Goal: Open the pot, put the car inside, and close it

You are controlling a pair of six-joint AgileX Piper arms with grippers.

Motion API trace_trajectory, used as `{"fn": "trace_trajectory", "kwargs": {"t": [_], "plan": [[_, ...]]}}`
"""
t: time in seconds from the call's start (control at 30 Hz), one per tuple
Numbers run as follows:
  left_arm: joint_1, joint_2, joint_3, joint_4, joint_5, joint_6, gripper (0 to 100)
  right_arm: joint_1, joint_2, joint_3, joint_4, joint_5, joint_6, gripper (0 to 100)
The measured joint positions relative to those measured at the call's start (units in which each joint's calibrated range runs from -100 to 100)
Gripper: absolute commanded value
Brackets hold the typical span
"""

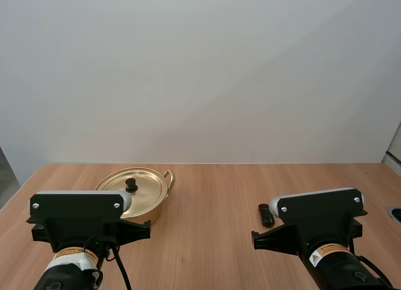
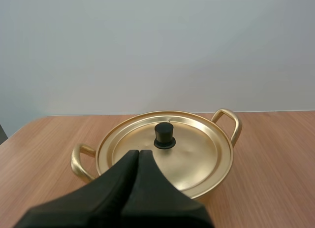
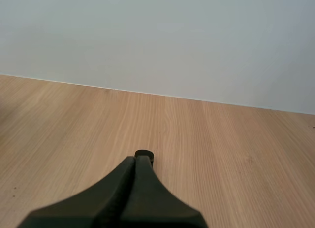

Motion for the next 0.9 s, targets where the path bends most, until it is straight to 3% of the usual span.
{"fn": "trace_trajectory", "kwargs": {"t": [0.9], "plan": [[0.30, 0.00, 0.00, 0.00, 0.00, 0.00, 0, 0.00, 0.00, 0.00, 0.00, 0.00, 0.00, 0]]}}
